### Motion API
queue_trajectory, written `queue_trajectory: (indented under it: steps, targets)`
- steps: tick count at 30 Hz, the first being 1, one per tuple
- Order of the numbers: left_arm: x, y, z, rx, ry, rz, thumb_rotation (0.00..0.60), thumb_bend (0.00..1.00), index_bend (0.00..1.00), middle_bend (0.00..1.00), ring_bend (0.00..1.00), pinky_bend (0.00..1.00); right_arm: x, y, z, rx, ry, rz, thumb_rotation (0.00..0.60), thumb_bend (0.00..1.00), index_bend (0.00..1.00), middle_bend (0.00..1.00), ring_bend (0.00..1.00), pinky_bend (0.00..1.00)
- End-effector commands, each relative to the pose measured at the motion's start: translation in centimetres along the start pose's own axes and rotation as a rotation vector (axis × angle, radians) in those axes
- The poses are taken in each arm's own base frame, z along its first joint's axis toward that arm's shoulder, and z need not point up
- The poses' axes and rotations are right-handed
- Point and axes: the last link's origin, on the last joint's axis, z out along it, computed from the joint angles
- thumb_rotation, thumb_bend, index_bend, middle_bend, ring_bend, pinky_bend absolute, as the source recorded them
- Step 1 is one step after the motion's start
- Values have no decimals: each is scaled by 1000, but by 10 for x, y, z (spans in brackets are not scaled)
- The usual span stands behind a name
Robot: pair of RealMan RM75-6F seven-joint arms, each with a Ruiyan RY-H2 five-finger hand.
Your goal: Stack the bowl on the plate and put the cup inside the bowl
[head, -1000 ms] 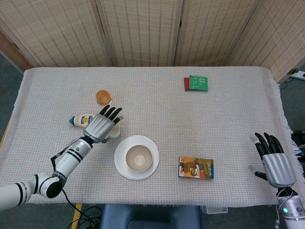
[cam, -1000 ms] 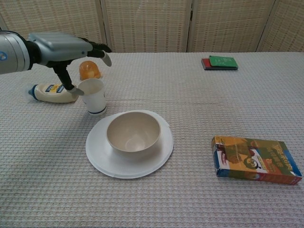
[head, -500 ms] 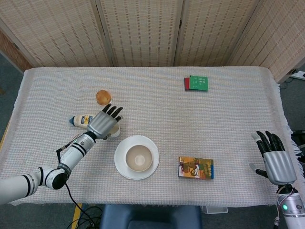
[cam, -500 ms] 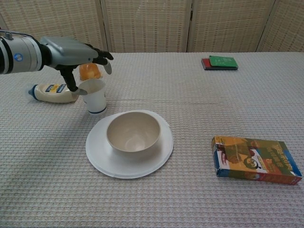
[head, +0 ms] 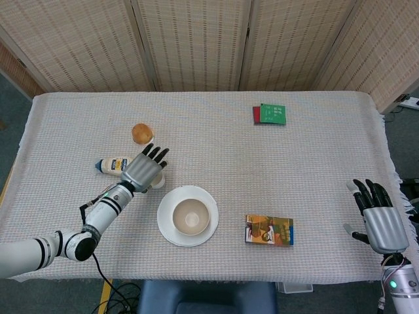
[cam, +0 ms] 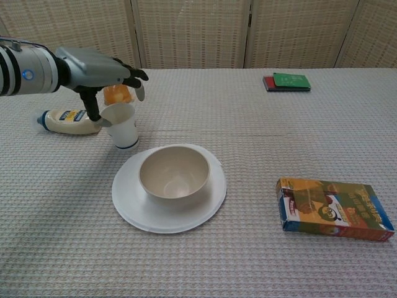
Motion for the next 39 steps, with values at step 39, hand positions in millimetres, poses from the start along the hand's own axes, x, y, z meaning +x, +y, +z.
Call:
queue_trajectory:
  steps: [39]
  targets:
    - [-5,-6,2,41,-42,35,600,235,200,0,0,57,1,0,-2,3,7,3,600,164,91,78,3,77]
